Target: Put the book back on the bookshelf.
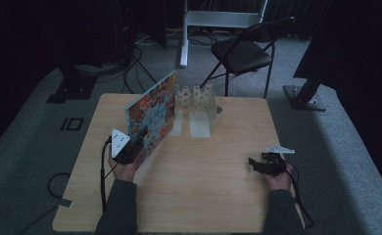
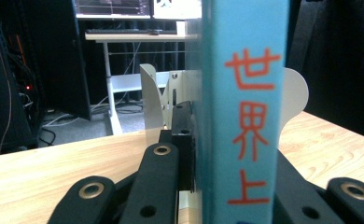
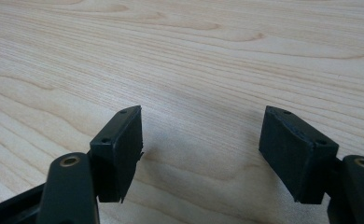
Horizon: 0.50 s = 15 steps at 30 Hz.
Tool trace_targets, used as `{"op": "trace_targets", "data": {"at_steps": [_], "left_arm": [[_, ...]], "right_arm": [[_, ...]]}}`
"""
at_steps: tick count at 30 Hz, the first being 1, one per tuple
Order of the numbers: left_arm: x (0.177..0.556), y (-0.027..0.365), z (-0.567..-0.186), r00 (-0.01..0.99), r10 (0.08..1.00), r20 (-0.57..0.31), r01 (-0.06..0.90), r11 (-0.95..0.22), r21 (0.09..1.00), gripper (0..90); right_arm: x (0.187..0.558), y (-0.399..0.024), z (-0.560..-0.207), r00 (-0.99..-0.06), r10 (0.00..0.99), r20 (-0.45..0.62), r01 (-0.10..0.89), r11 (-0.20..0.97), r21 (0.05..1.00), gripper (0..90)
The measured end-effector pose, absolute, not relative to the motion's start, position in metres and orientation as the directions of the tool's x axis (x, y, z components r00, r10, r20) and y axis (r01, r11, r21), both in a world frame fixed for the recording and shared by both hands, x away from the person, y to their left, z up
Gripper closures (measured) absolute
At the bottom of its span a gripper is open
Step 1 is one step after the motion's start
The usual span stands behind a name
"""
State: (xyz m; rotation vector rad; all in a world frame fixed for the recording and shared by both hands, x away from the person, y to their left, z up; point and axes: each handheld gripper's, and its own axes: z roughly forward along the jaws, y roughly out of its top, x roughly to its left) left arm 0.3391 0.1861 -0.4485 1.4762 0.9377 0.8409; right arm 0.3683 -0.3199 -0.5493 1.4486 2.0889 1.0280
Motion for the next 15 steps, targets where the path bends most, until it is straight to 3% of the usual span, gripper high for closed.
{"op": "trace_targets", "data": {"at_steps": [15], "left_arm": [[0.351,0.18,-0.448,0.399,0.917,-0.024,0.101,-0.017,0.995,80.6]], "right_arm": [[0.368,-0.32,-0.549,-0.386,0.919,0.086,0.627,0.193,0.754,29.9]]}}
